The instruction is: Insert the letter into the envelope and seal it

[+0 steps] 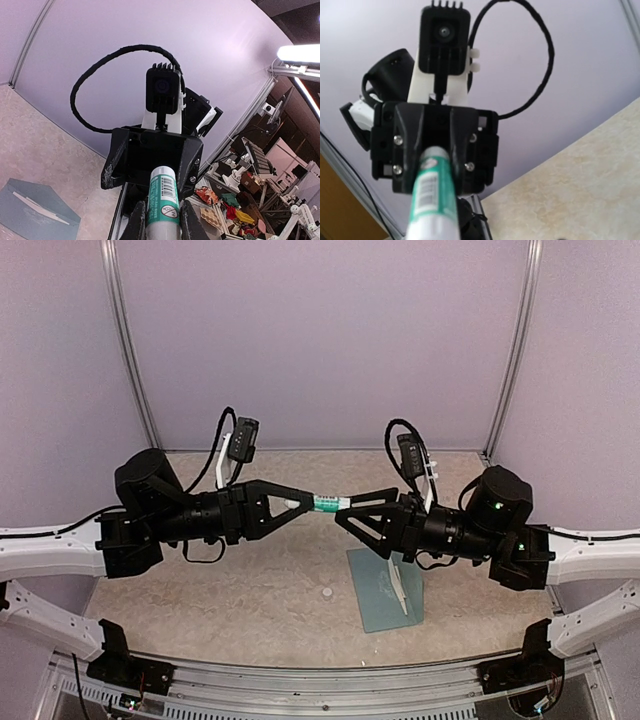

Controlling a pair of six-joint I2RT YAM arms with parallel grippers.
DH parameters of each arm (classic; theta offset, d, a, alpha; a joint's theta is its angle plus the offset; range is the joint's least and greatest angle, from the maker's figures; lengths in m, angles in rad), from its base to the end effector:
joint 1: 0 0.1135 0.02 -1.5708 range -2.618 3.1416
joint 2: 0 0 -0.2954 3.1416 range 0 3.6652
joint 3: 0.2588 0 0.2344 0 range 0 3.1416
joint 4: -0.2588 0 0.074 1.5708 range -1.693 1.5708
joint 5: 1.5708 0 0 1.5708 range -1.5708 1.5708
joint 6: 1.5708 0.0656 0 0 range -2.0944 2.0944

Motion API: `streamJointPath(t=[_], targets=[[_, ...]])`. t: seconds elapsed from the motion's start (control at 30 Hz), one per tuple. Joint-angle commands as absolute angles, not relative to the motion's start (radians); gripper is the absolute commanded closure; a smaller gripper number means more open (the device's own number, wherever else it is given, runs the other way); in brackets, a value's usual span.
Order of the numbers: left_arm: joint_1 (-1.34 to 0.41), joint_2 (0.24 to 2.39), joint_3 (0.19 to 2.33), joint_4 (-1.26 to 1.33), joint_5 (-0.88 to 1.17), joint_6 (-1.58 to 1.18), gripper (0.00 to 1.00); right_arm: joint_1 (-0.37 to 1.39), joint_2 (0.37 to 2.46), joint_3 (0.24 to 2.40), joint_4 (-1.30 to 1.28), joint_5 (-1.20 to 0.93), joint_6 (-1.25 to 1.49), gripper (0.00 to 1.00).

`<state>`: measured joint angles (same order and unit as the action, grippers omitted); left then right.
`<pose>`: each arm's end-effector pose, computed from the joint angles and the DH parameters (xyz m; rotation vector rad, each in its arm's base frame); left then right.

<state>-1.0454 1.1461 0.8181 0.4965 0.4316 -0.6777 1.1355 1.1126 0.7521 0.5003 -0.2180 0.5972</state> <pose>0.1086 -0.2420 0.3889 0.7045 1.5047 -1.6750 0.0964 0.2410 0.3739 -0.6297 1.5129 1.5407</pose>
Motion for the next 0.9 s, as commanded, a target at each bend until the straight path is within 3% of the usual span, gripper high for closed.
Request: streamJointPath(t=[0.0,0.47,0.73,0.8,0.87], targets=[[-1.057,1.163,0.827,0.542,0.422,-0.675,0.97,1.129,1.15,0.795,0.584,-0.263,0.625,0.46],[-1.063,1.19,0.833,0.553,0.431,-0.678,0.98,1.129,1.205,0.815,0.661,-0.328,0.653,0.7],[-1.063,1.195,0.831,0.552,0.423,-0.677,0.97,1.129,1.209,0.817,0.646,-0.327,0.647,0.95],[-1.062,1.196,0.831,0.545,0.415,-0.674,0.87,1.129,1.192,0.815,0.612,-0.306,0.632,0.99],[-1.059,1.199,0.831,0.528,0.398,-0.666,0.64,1.129,1.166,0.819,0.541,-0.263,0.606,1.0]])
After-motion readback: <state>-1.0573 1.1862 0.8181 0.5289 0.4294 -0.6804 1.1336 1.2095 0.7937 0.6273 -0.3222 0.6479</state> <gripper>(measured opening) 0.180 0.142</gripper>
